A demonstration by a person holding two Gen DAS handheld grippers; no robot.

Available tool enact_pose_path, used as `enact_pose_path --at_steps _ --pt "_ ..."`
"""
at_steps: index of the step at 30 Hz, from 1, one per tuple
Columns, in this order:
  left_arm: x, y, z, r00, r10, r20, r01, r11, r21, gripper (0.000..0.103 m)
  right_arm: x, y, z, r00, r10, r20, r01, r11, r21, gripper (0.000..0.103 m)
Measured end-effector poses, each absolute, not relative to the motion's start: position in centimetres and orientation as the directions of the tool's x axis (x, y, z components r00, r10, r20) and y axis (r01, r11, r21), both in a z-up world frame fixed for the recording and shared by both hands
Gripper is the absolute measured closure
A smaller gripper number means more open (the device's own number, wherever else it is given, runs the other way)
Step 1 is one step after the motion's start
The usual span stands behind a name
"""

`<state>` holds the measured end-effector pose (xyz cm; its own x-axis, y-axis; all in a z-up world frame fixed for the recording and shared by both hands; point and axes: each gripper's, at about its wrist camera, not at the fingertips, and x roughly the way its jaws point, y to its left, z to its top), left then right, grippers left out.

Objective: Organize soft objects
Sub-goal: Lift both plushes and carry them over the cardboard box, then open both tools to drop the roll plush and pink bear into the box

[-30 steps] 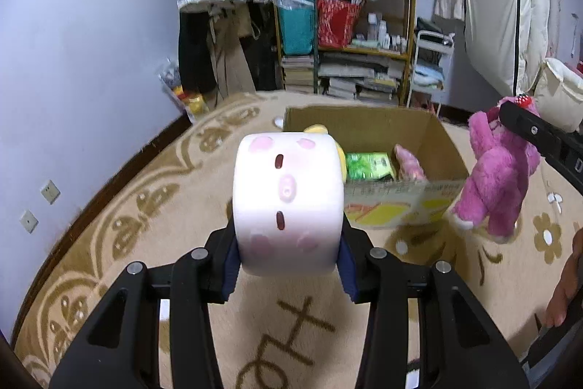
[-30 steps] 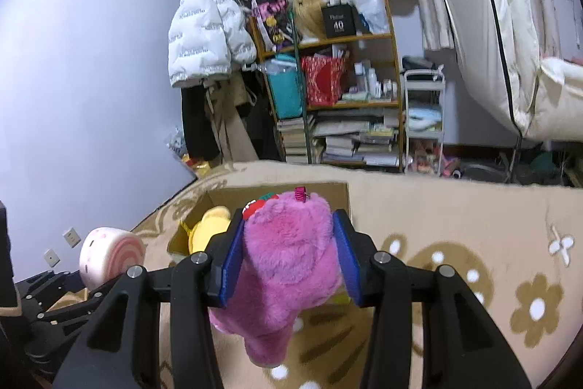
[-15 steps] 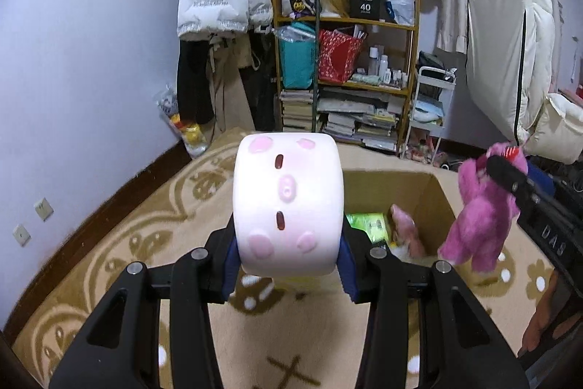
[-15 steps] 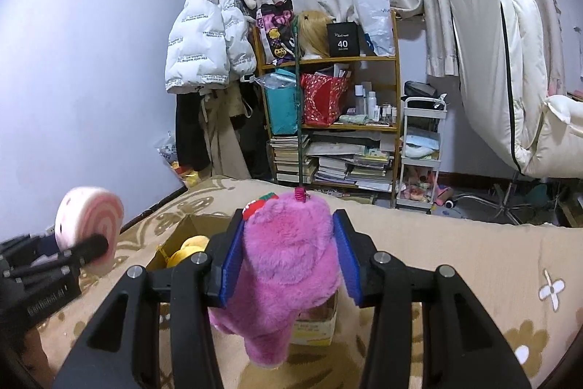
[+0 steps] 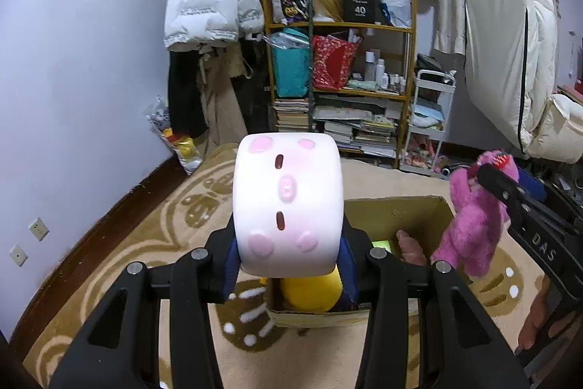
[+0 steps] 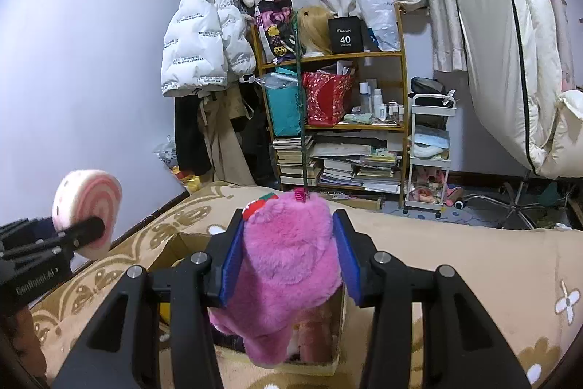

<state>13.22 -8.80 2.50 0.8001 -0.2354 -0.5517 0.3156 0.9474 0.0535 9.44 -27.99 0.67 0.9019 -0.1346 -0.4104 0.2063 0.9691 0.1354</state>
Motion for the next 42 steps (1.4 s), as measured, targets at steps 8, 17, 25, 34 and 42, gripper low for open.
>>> enact_pose_path --at_steps 8,17,25,34,42 --pt "14.0 -11.3 -0.5 0.76 -0.268 -0.592 0.381 0.922 0.073 0.06 11.6 -28.5 -1.5 0.886 -0.114 -0.45 0.19 0.973 0.128 0.053" --pt "15.1 -13.6 -2.7 0.708 -0.304 -0.638 0.434 0.899 0.053 0.059 12.2 -29.5 -4.7 0.86 -0.081 -0.504 0.203 0.96 0.191 0.053" --pt "15.9 -15.1 -5.2 0.648 -0.301 -0.699 0.463 0.885 0.048 0.056 12.0 -31.0 -5.6 0.859 -0.04 -0.51 0.205 0.941 0.27 0.052" --pt "15.6 -14.8 -5.9 0.645 -0.284 -0.709 0.448 0.893 0.05 0.033 11.6 -30.8 -5.2 0.862 -0.021 -0.506 0.19 0.94 0.284 0.046" --pt "14.2 -13.3 -4.3 0.687 -0.228 -0.69 0.393 0.915 0.089 0.016 10.8 -29.9 -4.0 0.864 -0.001 -0.503 0.171 0.941 0.292 0.033"
